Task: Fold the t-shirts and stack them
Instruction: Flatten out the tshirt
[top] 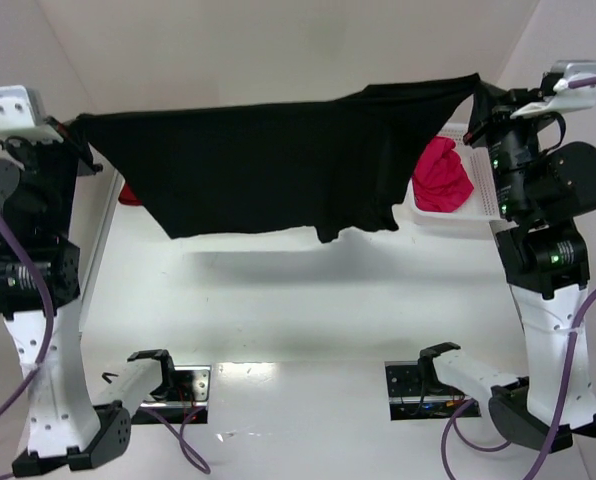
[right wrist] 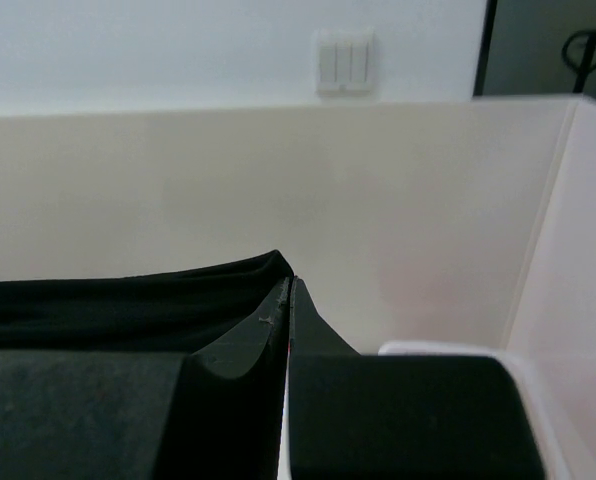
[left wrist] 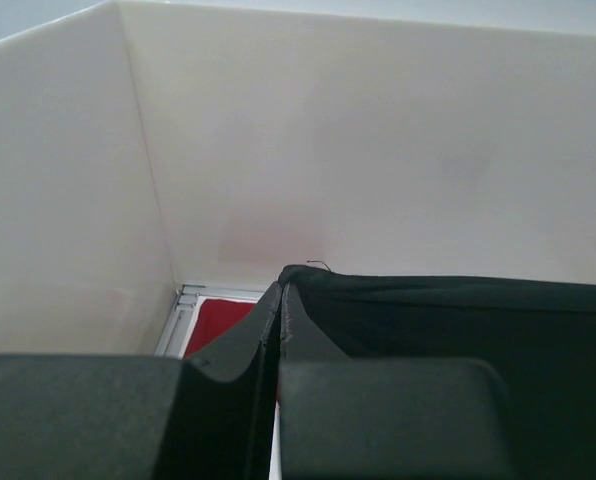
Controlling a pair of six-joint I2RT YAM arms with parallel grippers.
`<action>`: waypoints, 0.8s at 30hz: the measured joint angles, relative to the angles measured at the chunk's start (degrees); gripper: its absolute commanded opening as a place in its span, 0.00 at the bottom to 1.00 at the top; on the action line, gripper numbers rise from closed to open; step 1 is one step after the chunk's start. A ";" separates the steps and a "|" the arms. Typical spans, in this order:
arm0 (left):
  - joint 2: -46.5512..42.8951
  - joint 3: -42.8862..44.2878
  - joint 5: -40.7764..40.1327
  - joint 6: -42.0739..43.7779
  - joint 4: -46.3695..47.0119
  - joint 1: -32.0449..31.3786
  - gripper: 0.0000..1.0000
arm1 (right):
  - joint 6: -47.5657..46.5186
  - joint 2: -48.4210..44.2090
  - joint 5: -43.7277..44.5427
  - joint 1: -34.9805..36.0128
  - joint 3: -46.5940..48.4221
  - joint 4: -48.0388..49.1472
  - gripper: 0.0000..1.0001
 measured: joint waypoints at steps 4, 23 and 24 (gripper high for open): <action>-7.61 -6.14 0.02 -0.46 -1.55 -0.04 0.00 | 3.48 -4.92 -1.33 0.00 -8.24 -1.09 0.00; -21.09 -3.30 -0.59 -8.13 -12.09 -1.40 0.00 | 13.86 -17.16 -7.54 -0.11 0.07 -12.61 0.00; -21.07 -4.90 -0.59 -8.37 -10.99 -1.42 0.00 | 13.77 -17.07 -7.54 -0.11 -1.05 -11.43 0.00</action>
